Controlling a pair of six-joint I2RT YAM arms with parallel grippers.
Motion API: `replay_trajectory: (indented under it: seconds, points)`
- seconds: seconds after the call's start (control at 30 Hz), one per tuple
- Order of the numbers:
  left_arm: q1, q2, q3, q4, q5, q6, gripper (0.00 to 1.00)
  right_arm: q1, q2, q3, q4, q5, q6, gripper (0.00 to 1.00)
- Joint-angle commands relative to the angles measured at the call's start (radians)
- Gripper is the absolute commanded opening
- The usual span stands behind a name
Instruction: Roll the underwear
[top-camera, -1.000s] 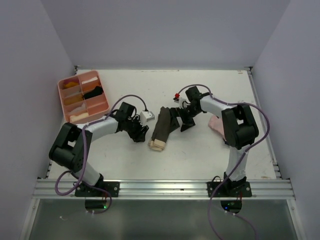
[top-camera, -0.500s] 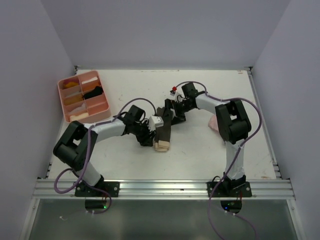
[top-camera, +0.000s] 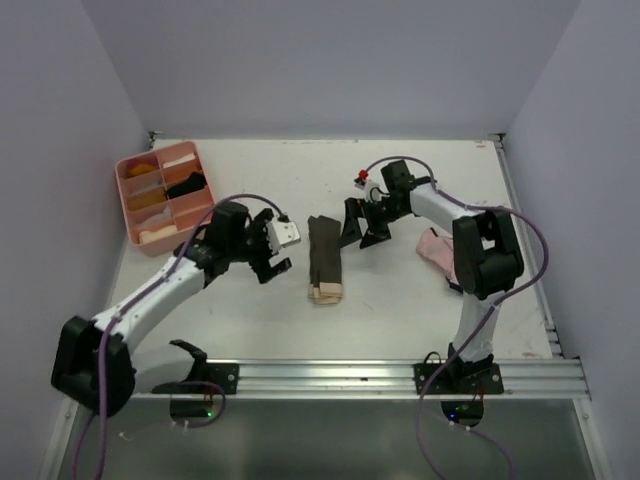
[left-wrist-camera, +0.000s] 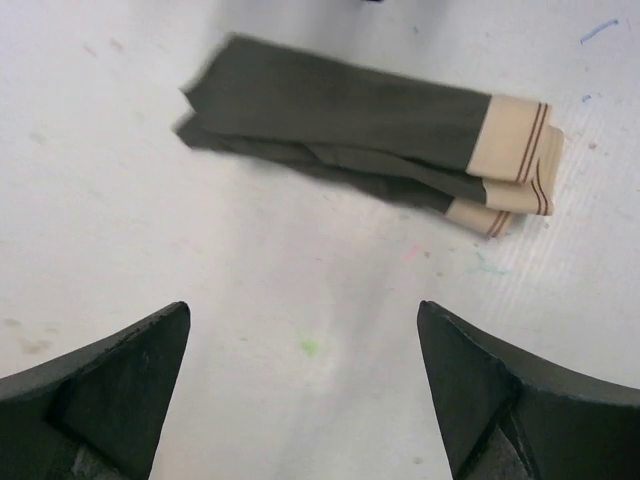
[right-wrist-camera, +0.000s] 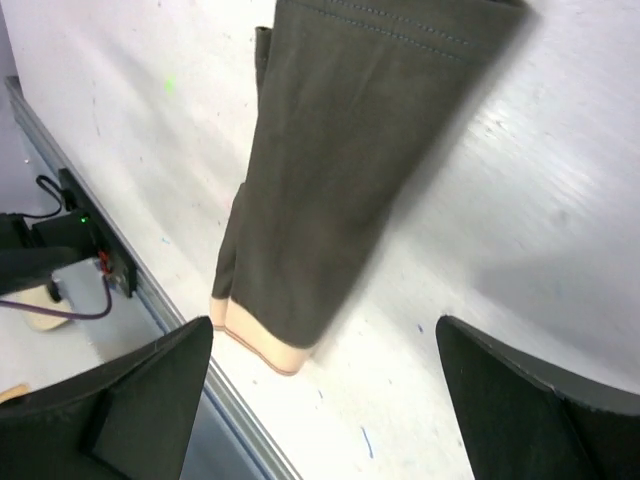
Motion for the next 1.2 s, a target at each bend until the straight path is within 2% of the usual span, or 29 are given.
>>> replay_trajectory:
  seconds: [0.0,0.07,0.17,0.2,0.23,0.27,0.3,0.43,0.5,0.73,0.93,1.17]
  points:
    - [0.008,-0.209,-0.056,0.034,-0.035,0.275,1.0,-0.014,-0.133,0.038,-0.15,0.012,-0.213,0.99]
    - [0.005,-0.264,-0.07,0.034,0.015,0.425,1.0,-0.012,-0.153,0.058,-0.165,-0.002,-0.222,0.98]
    - [-0.037,-0.262,-0.079,-0.01,0.057,0.69,1.0,-0.006,-0.142,0.065,-0.152,-0.073,-0.199,0.91]
    - [-0.056,-0.239,-0.079,-0.048,0.057,0.764,1.0,-0.001,-0.138,0.05,-0.132,-0.088,-0.173,0.82]
    - [-0.074,-0.226,-0.077,-0.07,0.077,0.915,1.0,0.005,-0.133,0.041,-0.113,-0.103,-0.168,0.76]
    - [-0.093,-0.21,-0.079,-0.09,0.088,0.991,0.96,0.027,-0.123,0.032,-0.083,-0.102,-0.154,0.7]
    - [-0.097,-0.174,-0.085,-0.088,0.095,1.052,0.95,0.043,-0.118,0.013,-0.067,-0.103,-0.125,0.58]
    - [-0.136,-0.098,-0.132,0.017,0.106,1.234,0.92,0.113,-0.084,-0.022,0.022,-0.113,-0.052,0.5]
    - [-0.179,-0.067,-0.16,0.075,0.099,1.266,0.91,0.15,-0.055,-0.024,0.048,-0.117,-0.027,0.48]
    - [-0.243,-0.013,-0.223,0.1,0.131,1.432,0.89,0.173,0.069,-0.047,0.105,-0.154,0.039,0.44]
    - [-0.314,0.048,-0.255,0.195,0.086,1.423,0.81,0.176,0.144,-0.047,0.143,-0.156,0.085,0.43]
    - [-0.32,0.143,-0.237,0.269,0.056,1.397,0.71,0.176,0.181,-0.034,0.129,-0.134,0.1,0.43]
